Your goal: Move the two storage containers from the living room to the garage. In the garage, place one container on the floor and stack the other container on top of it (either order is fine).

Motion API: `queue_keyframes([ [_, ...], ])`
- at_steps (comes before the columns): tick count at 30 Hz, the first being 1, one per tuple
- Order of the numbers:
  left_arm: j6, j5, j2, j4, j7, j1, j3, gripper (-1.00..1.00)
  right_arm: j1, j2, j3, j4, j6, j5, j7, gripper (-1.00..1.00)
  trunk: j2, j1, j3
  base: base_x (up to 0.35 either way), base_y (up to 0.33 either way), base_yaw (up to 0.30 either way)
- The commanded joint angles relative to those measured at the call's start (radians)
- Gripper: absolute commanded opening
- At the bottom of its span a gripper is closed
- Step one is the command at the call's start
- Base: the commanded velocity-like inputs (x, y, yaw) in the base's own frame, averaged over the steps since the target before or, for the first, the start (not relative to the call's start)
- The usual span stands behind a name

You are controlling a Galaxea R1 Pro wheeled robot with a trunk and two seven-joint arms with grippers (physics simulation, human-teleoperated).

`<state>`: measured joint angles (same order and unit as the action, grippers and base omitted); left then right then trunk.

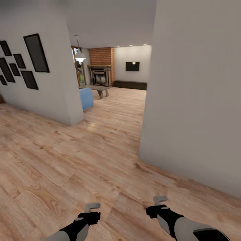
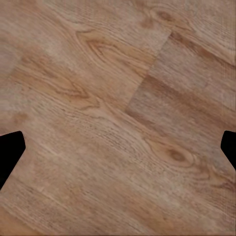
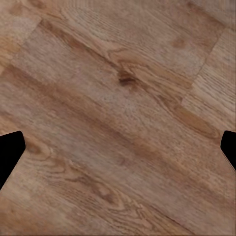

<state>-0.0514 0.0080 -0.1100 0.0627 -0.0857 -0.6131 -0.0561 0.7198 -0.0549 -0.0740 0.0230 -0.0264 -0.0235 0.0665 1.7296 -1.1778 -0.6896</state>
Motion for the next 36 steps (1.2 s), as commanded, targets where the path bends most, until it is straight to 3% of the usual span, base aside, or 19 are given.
queue_keyframes([
  [1,-0.004,0.001,0.0,-0.001,-0.002,-0.001,-0.005,1.0,0.001,0.0,-0.007,0.002,-0.003,-0.003,0.004,1.0,0.0,-0.001,-0.001,0.345,0.0,0.284],
  [36,-0.002,0.001,0.0,-0.001,-0.002,-0.001,-0.005,1.0,0.001,0.0,-0.007,0.001,-0.003,-0.001,0.006,1.0,0.0,-0.001,-0.001,0.345,0.0,0.276],
])
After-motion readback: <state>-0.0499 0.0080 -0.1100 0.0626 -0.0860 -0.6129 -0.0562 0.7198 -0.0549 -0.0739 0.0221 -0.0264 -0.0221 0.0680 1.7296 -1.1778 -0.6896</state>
